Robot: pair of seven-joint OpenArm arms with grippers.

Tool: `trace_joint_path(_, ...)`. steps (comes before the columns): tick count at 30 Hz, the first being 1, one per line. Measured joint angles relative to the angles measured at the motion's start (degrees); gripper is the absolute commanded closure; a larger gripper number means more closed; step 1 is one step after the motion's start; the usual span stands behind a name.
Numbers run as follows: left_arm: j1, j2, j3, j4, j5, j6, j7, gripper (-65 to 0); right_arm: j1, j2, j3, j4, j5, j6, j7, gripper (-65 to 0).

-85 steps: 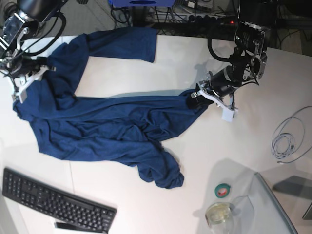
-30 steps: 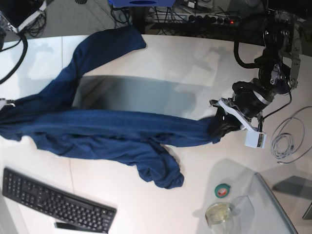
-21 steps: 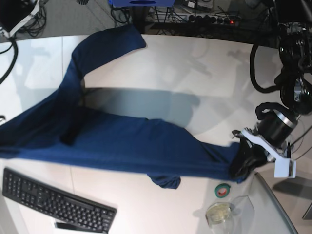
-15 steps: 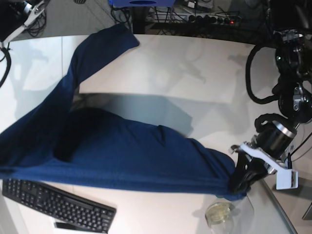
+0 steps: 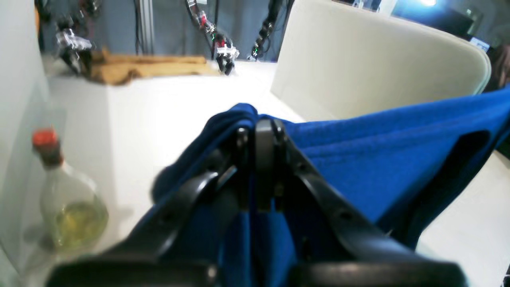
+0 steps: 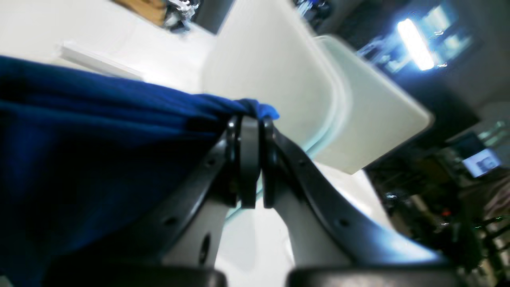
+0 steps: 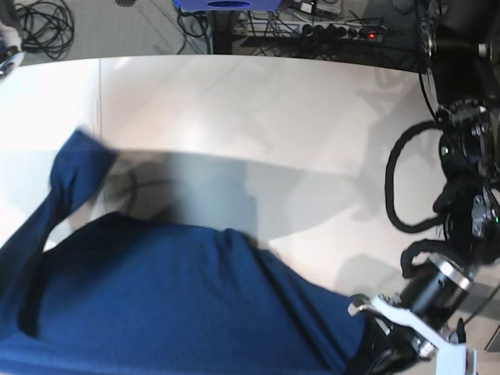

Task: Layout the t-shirt on the table in an organized manner, then fold the t-shirt properly
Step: 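Lift the shirt with both grippers and swing it toward the keyboard, then lower the blue shirt onto the table and open both grippers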

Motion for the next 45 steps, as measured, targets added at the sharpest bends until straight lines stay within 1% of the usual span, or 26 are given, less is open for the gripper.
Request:
trace_joint_path(2, -1.1, 0.2, -0.1, -0.1, 0.0, 0.0, -0.2, 0.0, 0.2, 0.1, 0.0, 0.0, 0.1, 0.0, 0.0, -0.2)
trace_joint_path(3, -1.4, 0.9, -0.3, -0.1, 0.2, 0.0, 0.0, 0.0, 0.1, 0.1, 0.1, 0.0, 0.1, 0.0, -0.3, -0.2)
trace_joint_path(5, -1.2, 2.9, -0.7, -0.1, 0.2, 0.0, -0.2, 0.0, -0.3, -0.1, 0.6, 0.0, 0.2, 0.0, -3.5, -0.2)
trace_joint_path(6, -0.5, 3.4, -0.8, -0.1, 0.0, -0.1, -0.2, 0.0, -1.2, -0.4, 1.7, 0.2, 0.3, 0.1, -4.5, -0.2)
trace_joint_path(9, 2.9, 3.6, -1.1, 0.5, 0.0, -0.1, 0.6, 0.0, -4.2, -3.8, 6.6, 0.1, 0.0, 0.1, -6.6, -0.2)
trace_joint_path(10, 3.3, 3.7, -1.1, 0.5, -0.2, -0.1, 1.0, 0.0, -5.1, -4.4, 7.8, 0.1, 0.1, 0.1, -7.0, -0.2)
trace_joint_path(16, 1.0, 4.0, -3.6, 1.0, -0.9, -0.5, 0.5, 0.0, -6.9, -4.2, 12.2, 0.0, 1.4, 0.2, -5.7, -0.2)
trace_joint_path(17, 1.2, 4.8, -4.2, 1.0, -1.4, -0.5, 0.5, 0.0, -6.9, -4.3, 13.4, 0.0, 1.9, 0.3, -5.6, -0.2)
trace_joint_path(19, 3.6, 8.9, -6.2, 0.9, -5.0, -0.3, 0.0, 0.0, -6.9, -4.9, 17.0, 0.2, 2.2, 0.3, -5.3, -0.2)
trace_joint_path(20, 6.1, 10.8, -6.6, 0.7, -6.5, -0.5, 0.0, 0.0, -7.5, -5.5, 19.0, 0.2, 2.0, 0.3, -5.2, -0.2)
trace_joint_path(22, 11.3, 13.0, -6.4, 0.5, -7.5, -0.3, 0.9, 0.0, -9.8, -7.7, 21.5, 0.2, 1.5, 0.3, -5.1, -0.2)
trace_joint_path(23, 13.9, 13.6, -6.3, 0.4, -7.4, -0.3, 1.3, 0.0, -10.9, -9.1, 22.4, 0.1, 0.6, 0.1, -6.3, -0.2)
trace_joint_path(24, 16.3, 13.8, -6.3, 0.4, -7.4, -0.1, 1.5, 0.0, -12.2, -10.3, 22.9, -0.2, 0.0, 0.2, -7.0, -0.2)
trace_joint_path(26, 20.8, 13.2, -6.9, 0.2, -7.1, -0.3, 1.4, 0.0, -15.0, -12.4, 23.4, -0.3, 0.7, 0.3, -6.4, 0.0)
trace_joint_path(27, 22.6, 13.0, -7.5, 0.1, -6.9, -1.0, 0.9, 0.0, -15.9, -13.2, 23.6, -0.3, 0.9, 0.3, -6.3, 0.0)
trace_joint_path(30, 29.0, 10.8, -9.2, 0.3, -5.2, -7.1, 1.0, 0.0, -17.6, -15.6, 25.9, -0.3, 1.0, 0.3, -5.9, 0.0)
trace_joint_path(31, 30.8, 10.6, -9.9, 0.3, -5.0, -7.8, 0.8, 0.0, -18.0, -16.3, 27.4, -0.3, 1.0, 0.3, -6.1, 0.0)
trace_joint_path(33, 33.2, 10.6, -11.3, 0.3, -3.4, -7.4, 0.7, 0.0, -18.3, -17.7, 30.0, -0.4, -0.7, -0.2, -6.3, 0.0)
trace_joint_path(35, 35.3, 10.1, -13.7, 0.1, -1.7, -6.3, -0.2, 0.0, -19.1, -18.1, 31.6, -0.5, -1.1, -1.0, -6.5, 0.0)
trace_joint_path(38, 38.7, 9.8, -13.9, 0.1, -0.1, -6.6, -0.5, 0.0, -22.3, -20.2, 31.6, -0.5, -0.4, -1.0, -6.1, 0.0)
trace_joint_path(40, 41.2, 10.0, -13.5, 0.1, 2.4, -7.0, -0.4, 0.0, -24.5, -22.1, 31.6, -0.7, -0.2, -0.9, -6.1, 0.0)
trace_joint_path(42, 43.3, 10.0, -13.2, 0.1, 5.6, -6.9, -0.3, 0.0, -26.3, -23.2, 31.4, -2.1, -0.4, -0.9, -6.1, 0.0)
trace_joint_path(43, 43.8, 10.0, -12.2, 0.0, 7.9, -6.9, -0.3, 0.0, -27.0, -23.5, 30.4, -3.4, -0.9, -1.0, -6.2, 0.0)
trace_joint_path(45, 43.9, 9.8, -10.0, -0.4, 10.6, -7.0, -0.4, 0.0, -28.1, -23.2, 25.9, -7.9, -1.0, -1.0, -6.1, -0.2)
